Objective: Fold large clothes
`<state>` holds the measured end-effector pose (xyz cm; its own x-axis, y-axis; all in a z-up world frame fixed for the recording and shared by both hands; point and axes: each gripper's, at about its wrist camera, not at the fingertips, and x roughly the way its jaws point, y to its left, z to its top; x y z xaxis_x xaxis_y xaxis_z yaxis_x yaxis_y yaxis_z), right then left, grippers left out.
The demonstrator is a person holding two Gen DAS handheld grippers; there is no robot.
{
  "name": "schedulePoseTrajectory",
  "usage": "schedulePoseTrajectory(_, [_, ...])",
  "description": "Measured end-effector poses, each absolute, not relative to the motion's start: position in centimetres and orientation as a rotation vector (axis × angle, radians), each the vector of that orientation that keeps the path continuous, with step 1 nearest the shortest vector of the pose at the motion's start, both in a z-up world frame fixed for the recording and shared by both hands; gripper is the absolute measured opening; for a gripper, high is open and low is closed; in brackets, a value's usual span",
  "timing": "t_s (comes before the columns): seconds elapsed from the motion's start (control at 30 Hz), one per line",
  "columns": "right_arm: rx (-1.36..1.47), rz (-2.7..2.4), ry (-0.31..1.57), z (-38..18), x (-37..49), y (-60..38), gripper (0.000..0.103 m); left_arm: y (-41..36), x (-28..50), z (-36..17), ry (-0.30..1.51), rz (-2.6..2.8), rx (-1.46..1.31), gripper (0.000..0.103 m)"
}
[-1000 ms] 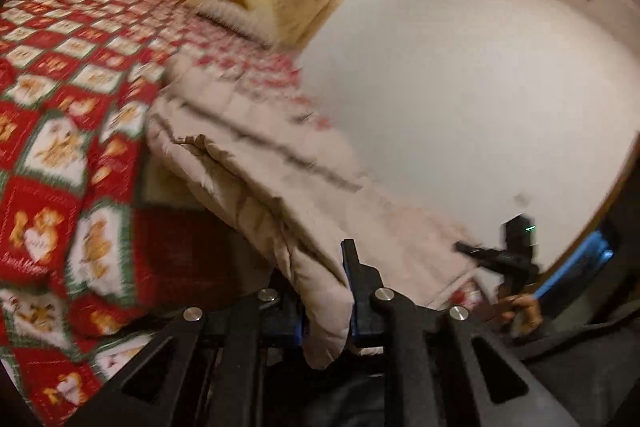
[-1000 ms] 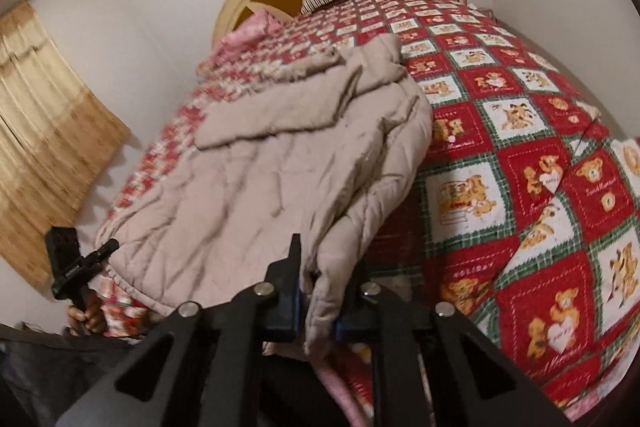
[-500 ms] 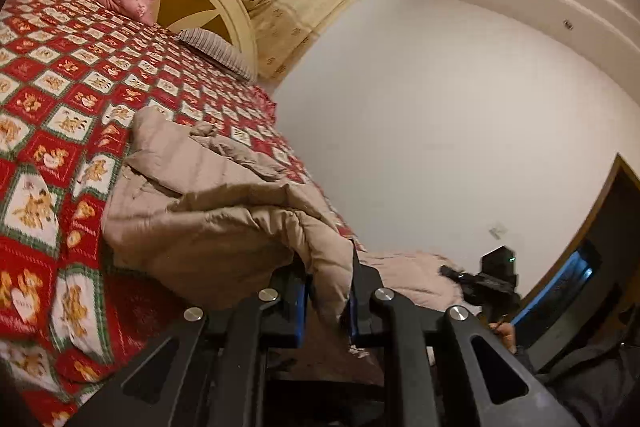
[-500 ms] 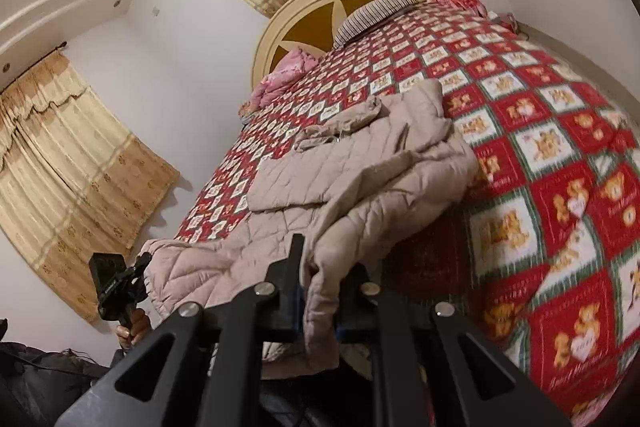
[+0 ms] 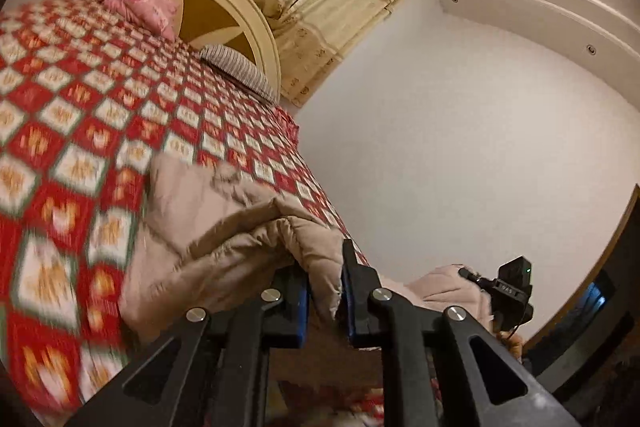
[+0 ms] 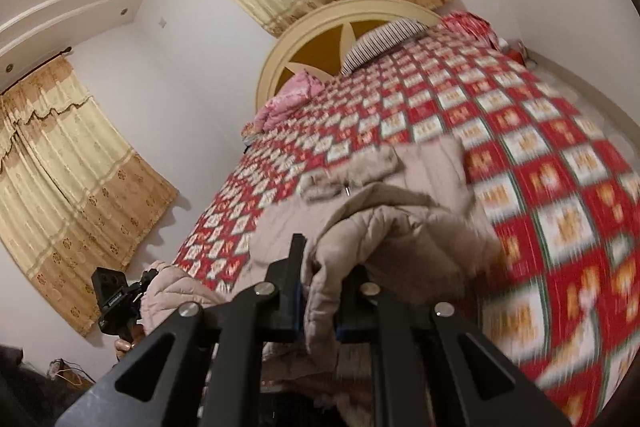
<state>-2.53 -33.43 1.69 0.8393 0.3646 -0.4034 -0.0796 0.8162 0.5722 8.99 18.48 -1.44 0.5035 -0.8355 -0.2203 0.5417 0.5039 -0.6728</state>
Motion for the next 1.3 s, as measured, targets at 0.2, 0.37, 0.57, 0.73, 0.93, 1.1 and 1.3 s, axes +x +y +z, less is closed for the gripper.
schedulePoseTrajectory(0.2, [0.544, 0.202, 0.51, 3.5, 7.8, -35.5, 0.014, 16.0, 19.5, -0.1, 0.629, -0.756, -0.577, 0.013])
schedulePoseTrajectory(0.37, [0.579, 0.046, 0.553, 0.0, 19.0, -38.2, 0.014, 11.3, 28.1, -2.3, 0.689, -0.609, -0.512, 0.013])
schedulePoseTrajectory(0.57, [0.558, -0.143, 0.643, -9.3, 28.6, -40.1, 0.02, 7.8, 35.9, -9.9, 0.841, -0.413, -0.475, 0.015])
schedulePoseTrajectory(0.73, [0.603, -0.172, 0.664, -14.6, 29.9, -41.3, 0.026, 8.4, 37.8, -15.6, 0.905, -0.426, -0.601, 0.017])
schedulePoseTrajectory(0.93, [0.629, -0.158, 0.637, -14.9, 28.7, -41.7, 0.028, 8.7, 38.4, -14.9, 0.97, -0.445, -0.635, 0.018])
schedulePoseTrajectory(1.1, [0.803, -0.008, 0.543, -12.3, 26.5, -43.4, 0.062, 11.2, 36.6, -9.3, 0.93, -0.446, -0.604, 0.038])
schedulePoseTrajectory(1.3, [0.599, -0.034, 0.367, -3.7, 20.8, -40.2, 0.071, 9.8, 31.2, -1.8, 0.689, -0.32, -0.34, 0.079])
